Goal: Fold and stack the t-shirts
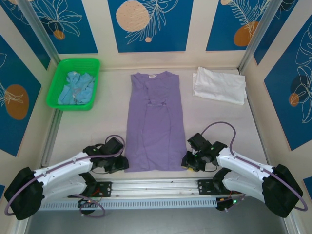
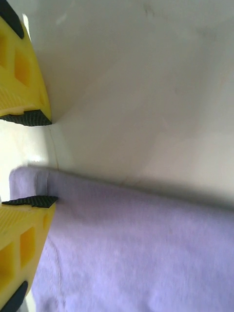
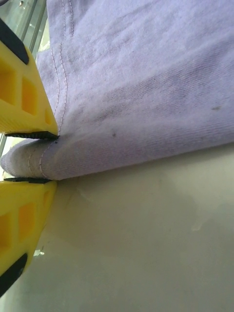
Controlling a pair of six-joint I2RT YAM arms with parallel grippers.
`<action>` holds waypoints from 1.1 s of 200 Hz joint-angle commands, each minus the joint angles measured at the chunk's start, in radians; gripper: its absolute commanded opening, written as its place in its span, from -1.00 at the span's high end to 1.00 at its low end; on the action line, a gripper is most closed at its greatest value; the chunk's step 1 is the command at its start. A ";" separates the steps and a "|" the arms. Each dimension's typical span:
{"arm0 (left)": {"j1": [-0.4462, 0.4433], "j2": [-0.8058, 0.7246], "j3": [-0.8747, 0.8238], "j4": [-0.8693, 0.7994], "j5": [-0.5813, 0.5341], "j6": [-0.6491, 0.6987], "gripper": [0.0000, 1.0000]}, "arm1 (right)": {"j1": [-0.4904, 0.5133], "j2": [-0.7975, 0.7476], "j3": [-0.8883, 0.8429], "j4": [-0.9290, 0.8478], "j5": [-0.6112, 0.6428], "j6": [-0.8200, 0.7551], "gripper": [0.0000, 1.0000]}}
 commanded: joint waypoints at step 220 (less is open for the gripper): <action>-0.035 -0.028 -0.006 -0.016 0.017 0.042 0.69 | 0.013 0.016 0.032 -0.012 0.032 0.000 0.65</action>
